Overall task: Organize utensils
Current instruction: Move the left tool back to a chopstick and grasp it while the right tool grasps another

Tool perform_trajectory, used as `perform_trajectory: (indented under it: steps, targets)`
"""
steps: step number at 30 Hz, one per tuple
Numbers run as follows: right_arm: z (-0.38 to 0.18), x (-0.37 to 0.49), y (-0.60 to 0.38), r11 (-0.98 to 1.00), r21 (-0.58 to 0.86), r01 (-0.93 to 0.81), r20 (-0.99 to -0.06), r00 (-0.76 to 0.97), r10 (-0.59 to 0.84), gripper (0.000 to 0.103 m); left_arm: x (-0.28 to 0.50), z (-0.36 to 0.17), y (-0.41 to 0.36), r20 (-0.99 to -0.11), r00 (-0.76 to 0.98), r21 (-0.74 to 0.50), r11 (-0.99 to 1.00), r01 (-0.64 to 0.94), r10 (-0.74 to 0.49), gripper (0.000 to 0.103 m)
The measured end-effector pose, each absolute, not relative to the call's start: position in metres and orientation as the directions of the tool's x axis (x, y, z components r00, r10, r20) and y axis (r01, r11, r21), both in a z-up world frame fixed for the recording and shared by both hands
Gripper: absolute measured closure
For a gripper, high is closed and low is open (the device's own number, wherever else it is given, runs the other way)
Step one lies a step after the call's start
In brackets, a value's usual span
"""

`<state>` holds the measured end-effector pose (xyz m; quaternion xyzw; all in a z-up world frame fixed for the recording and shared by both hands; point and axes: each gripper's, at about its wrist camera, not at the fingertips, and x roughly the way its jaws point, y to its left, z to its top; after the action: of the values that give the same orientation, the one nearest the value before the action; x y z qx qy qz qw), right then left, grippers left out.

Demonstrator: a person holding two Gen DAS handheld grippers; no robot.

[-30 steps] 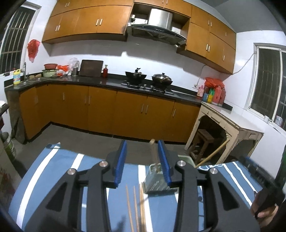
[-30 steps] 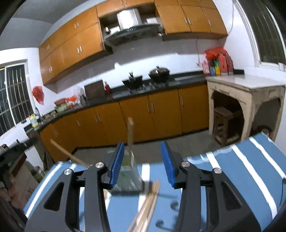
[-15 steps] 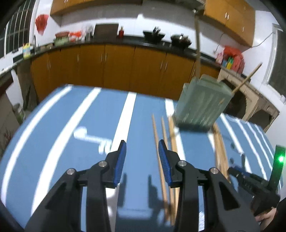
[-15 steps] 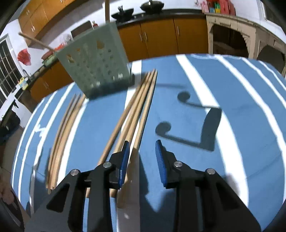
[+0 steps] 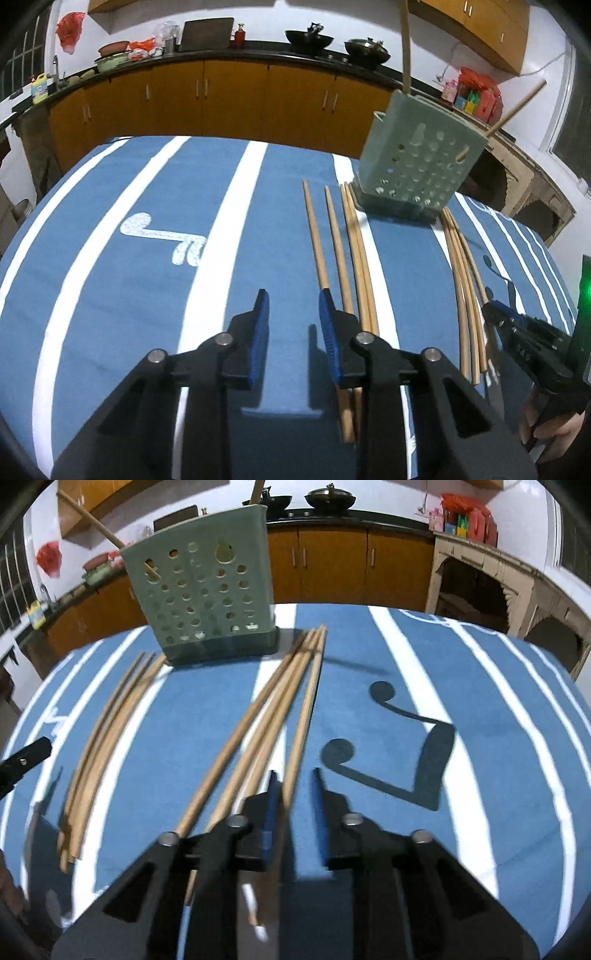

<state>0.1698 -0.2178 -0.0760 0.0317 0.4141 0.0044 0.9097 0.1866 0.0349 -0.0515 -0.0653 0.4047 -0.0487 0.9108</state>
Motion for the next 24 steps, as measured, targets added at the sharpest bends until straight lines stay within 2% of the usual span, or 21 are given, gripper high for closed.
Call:
perform_trajectory:
  steps: [7,16,24]
  targets:
    - [-0.075,0.168,-0.262,0.984,0.078,0.159,-0.758,0.651,-0.045,0.095,0.191,-0.059,0.019,-0.748,0.639,-0.167,0.982,0.084,-0.182,0.08]
    - [-0.076,0.166,-0.261,0.988,0.059,0.143,-0.754,0.655,-0.05,0.095,0.198,-0.077,-0.001,-0.784,0.606,-0.089,0.99,0.109,-0.137,0.094]
    - [-0.076,0.169,-0.271,0.983,0.075,0.169,-0.753,0.656,-0.055,0.095,0.215,-0.076,0.033,-0.78,0.624,-0.073,0.997,-0.007,-0.053,0.095]
